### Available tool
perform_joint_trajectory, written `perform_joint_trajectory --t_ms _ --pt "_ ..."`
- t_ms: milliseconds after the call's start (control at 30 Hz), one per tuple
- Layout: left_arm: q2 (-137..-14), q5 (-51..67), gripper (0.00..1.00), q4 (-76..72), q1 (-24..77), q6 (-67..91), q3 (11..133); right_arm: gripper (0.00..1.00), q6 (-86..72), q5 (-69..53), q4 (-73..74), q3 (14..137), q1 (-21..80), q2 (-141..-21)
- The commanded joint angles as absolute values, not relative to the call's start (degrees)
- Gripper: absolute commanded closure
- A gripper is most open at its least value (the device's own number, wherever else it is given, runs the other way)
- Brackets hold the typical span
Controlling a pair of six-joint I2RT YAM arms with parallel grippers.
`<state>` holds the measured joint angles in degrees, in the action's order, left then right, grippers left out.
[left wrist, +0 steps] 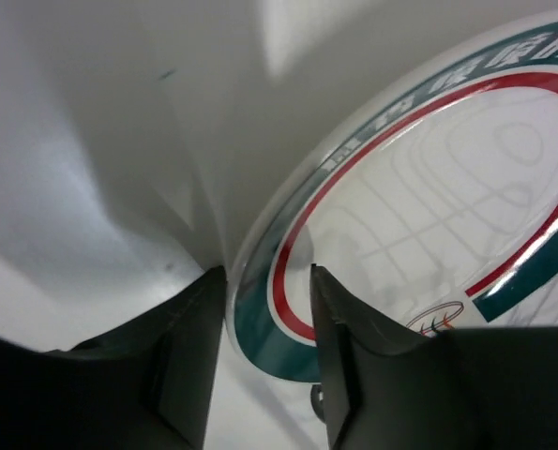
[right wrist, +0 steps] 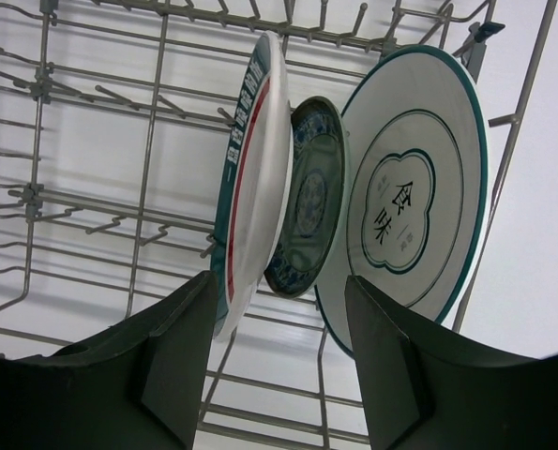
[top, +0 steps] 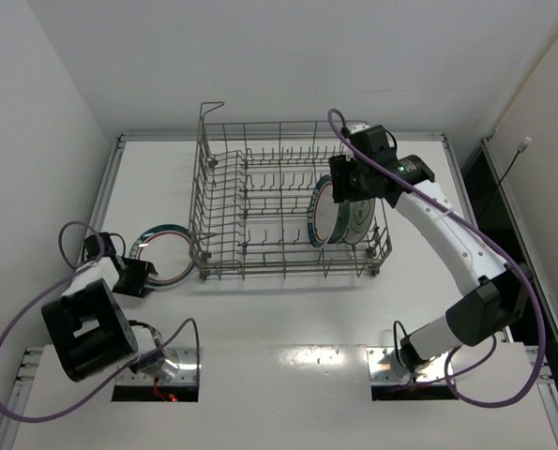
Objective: Load the plates into the dish rack
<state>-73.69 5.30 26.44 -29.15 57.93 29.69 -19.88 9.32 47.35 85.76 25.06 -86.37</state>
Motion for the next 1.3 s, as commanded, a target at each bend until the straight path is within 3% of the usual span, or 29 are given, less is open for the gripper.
perform_joint_trajectory --t_ms 0,367,733,1033,1267 --pt "-81.1 10.8 0.64 17.1 -30.2 55.1 29.6 0.46 -18.9 7.7 46.8 85.1 23.6 -86.7" --pt "-79.4 17.8 1.0 16.4 -32.0 53.1 43.0 0.46 -19.4 3.9 46.8 83.3 22.5 -85.7" --pt "-72.4 25.5 1.0 11.1 -32.0 59.7 54.0 0.46 -21.2 -1.4 43.4 79.3 22.5 -84.4" --pt "-68.0 35.1 1.0 0.5 -31.4 65.5 61.4 0.56 -20.6 -12.2 38.7 79.3 22.5 -82.2" --pt "-67.9 50.2 1.0 -14.3 -27.5 69.1 64.8 0.38 -29.0 -30.6 18.9 73.0 17.2 -76.5"
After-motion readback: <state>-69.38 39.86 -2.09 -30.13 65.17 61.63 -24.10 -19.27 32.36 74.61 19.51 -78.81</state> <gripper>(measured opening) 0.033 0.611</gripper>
